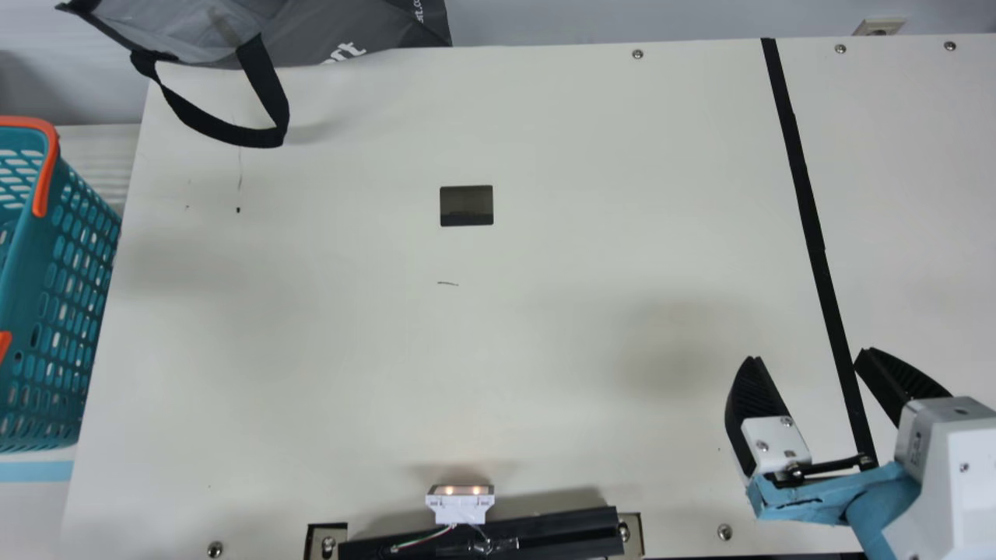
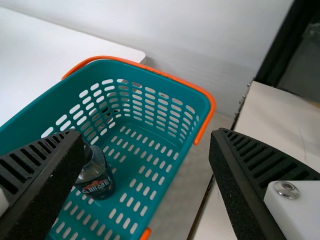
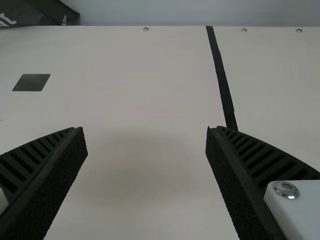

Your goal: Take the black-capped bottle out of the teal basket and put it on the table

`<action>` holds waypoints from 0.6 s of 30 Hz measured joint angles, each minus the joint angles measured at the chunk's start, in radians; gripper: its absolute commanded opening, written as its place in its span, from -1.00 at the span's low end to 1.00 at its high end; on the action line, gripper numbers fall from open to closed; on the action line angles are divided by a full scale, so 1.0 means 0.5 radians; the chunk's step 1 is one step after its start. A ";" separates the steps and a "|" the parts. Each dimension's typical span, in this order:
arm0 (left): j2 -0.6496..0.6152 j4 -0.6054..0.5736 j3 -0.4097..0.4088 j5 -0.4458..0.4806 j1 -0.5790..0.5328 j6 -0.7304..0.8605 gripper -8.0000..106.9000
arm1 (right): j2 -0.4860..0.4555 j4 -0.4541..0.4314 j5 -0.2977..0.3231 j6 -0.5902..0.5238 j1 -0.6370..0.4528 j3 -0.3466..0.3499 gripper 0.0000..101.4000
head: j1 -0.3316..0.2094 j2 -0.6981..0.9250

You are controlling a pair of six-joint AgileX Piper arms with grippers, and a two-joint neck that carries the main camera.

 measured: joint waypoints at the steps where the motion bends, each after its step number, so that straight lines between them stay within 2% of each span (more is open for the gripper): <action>1: 0.028 -0.046 -0.018 0.000 0.022 0.033 1.00 | 0.000 0.000 0.000 0.000 0.000 0.000 0.79 | 0.000 0.000; 9: 0.264 -0.447 -0.207 0.081 0.203 0.407 1.00 | 0.000 0.000 0.000 0.000 0.000 0.000 0.79 | 0.000 0.000; 18: 0.493 -0.957 -0.404 0.243 0.516 0.938 1.00 | 0.000 0.000 -0.002 0.000 0.000 0.000 0.79 | 0.000 0.000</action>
